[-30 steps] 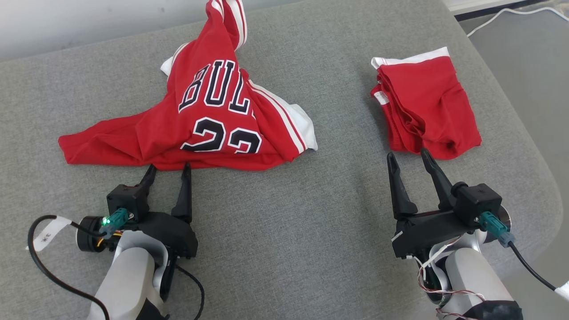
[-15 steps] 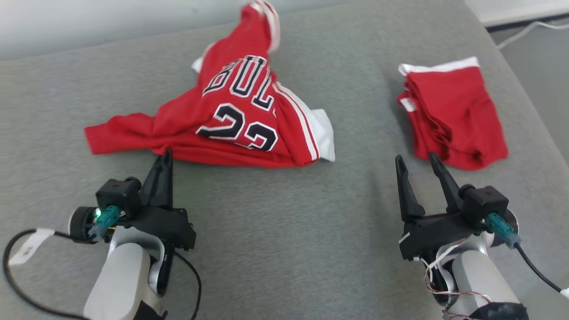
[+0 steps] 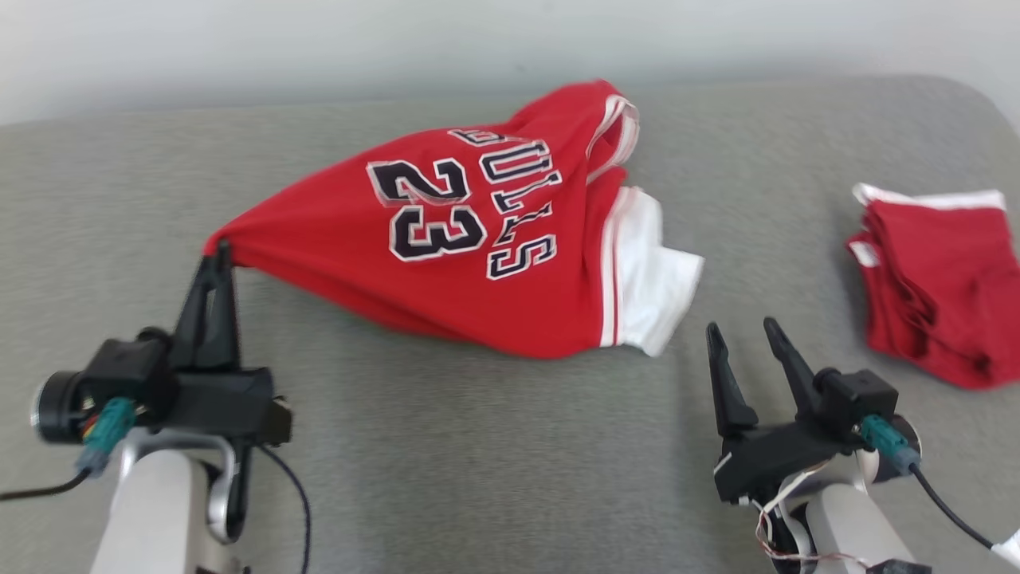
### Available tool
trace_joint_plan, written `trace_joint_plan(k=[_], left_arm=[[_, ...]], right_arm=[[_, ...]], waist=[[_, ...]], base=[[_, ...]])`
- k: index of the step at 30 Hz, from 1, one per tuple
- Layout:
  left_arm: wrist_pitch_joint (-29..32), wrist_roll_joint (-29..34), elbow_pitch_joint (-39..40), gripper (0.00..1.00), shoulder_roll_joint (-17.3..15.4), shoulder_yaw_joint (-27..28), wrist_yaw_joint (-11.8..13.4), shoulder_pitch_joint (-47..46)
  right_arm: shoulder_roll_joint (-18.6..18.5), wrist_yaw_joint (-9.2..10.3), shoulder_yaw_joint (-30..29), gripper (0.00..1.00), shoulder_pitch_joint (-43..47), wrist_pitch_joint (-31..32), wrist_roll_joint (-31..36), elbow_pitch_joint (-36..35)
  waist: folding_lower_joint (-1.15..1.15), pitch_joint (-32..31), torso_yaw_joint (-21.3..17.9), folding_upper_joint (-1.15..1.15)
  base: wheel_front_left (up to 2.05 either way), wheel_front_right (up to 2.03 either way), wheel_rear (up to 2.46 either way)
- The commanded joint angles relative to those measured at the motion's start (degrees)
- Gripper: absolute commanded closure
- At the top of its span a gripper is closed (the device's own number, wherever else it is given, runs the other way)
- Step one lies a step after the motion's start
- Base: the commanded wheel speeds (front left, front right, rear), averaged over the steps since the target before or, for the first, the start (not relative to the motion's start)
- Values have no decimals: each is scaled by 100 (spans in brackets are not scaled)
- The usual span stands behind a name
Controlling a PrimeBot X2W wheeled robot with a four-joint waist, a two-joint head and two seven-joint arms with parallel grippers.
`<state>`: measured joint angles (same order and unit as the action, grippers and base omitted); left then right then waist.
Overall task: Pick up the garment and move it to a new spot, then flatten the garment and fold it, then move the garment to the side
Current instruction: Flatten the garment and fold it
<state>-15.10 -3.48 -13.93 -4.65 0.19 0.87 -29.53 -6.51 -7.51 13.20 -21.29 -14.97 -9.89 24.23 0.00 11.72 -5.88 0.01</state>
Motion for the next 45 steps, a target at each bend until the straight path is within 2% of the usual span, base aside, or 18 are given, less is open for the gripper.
trace_joint_plan(k=[1, 5, 9, 19, 20, 21, 22, 23, 29, 35, 45], left_arm=[[-8, 59, 103, 100, -51, 110, 19, 186], [-8, 40, 63, 100, -124, 378, 70, 439], [-8, 86, -183, 100, -225, 541, 18, 610], [-8, 271, -756, 100, -457, 546, -99, 251], [-8, 285, -834, 91, -484, 549, -81, 194], [-8, 285, -834, 91, -484, 549, -81, 194], [-8, 287, -951, 40, -495, 553, -73, 142], [-8, 270, -1039, 0, -502, 574, -52, 81], [-8, 199, -1272, 0, -340, 565, -15, 118], [-8, 156, -1091, 0, -95, 407, -89, 439], [-8, 34, -721, 0, 129, 133, -132, 858]], right_arm=[[22, 4, -12, 0, 160, -29, 1, 45], [58, 4, -18, 0, 206, -29, 19, 109], [45, 4, 27, 0, 217, -29, 28, 158], [-93, 5, 137, 0, 36, -29, 7, 318], [-106, 4, 143, 0, 15, -30, 8, 330], [-106, 4, 143, 0, 15, -30, 8, 330], [-114, 5, 146, 0, -3, -29, 7, 347], [-118, 4, 147, 0, -22, -30, 7, 368], [-143, 4, -49, 0, -100, -30, -13, 534], [-214, 4, -426, 0, -279, -29, 74, 882], [-328, 4, -986, 0, -756, -30, 301, 1651]], waist=[[0, -367, 563, -1], [0, -445, 759, -1], [0, -468, 810, -1], [0, -334, 542, -1], [0, -306, 516, -1], [0, -306, 516, -1], [0, -284, 494, -1], [0, -263, 472, -1], [0, -227, 552, -1], [0, -153, 961, -1], [0, 49, 1617, -1]], base=[[0, 0, 0], [0, 0, 0], [0, 0, 0], [0, 0, 0], [0, 0, 0], [0, 0, 0], [0, 0, 0], [0, 0, 0], [0, 0, 0], [0, 0, 0], [0, 0, 0]])
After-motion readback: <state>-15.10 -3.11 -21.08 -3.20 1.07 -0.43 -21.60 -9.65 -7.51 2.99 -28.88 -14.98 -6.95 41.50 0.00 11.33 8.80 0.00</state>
